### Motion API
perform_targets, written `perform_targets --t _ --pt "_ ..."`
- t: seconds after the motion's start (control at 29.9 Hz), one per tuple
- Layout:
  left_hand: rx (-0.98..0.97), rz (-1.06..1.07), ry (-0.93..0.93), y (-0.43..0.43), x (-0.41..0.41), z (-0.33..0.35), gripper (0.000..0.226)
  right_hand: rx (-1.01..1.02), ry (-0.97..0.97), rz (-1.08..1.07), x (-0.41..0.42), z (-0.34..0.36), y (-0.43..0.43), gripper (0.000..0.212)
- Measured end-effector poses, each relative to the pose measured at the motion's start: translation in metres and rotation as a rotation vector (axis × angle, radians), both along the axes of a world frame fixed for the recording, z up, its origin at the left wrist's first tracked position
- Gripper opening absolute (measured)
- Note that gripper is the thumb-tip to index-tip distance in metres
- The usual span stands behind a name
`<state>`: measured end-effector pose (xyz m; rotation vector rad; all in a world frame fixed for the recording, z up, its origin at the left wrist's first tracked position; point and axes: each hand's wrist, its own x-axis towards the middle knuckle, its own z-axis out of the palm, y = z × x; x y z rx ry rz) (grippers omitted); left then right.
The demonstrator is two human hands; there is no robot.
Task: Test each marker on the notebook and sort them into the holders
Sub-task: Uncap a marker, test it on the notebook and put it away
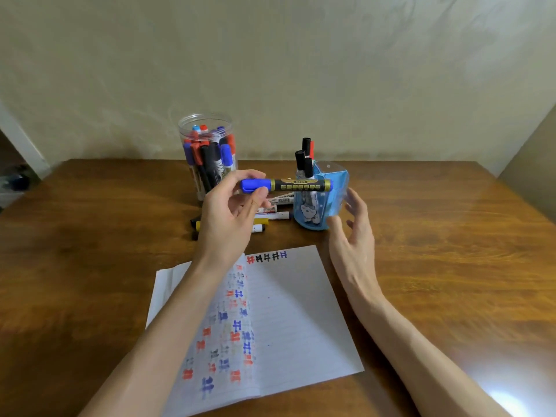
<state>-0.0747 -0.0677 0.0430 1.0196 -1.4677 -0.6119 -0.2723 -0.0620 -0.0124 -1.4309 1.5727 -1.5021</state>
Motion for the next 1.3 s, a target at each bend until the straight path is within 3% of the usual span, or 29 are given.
perform_targets --t 0.33,0.8,1.0,1.2,1.3 --pt "-0.188 0.105 0.042 -0.026 -0.041 0.034 0.03 -0.04 0.055 -0.024 -0.002 -0.002 -0.004 0.054" --pt "-0.222 0.039 0.197 -0.042 -0.073 0.038 0.021 -0.047 0.045 -0.003 0.003 -0.007 -0.003 0.072" --pt "-0.117 -0.001 -0.01 -0.052 -0.077 0.019 0.029 -0.069 0.08 -0.022 0.006 -0.009 -0.002 0.07" --pt "-0.143 0.14 -0.32 -0.055 -0.076 -0.001 0.025 -0.105 0.102 -0.044 0.007 -0.011 -0.003 0.067" --pt "-0.136 0.183 -0.364 -0.057 -0.074 -0.006 0.028 -0.113 0.115 -0.043 0.006 -0.013 -0.004 0.067"
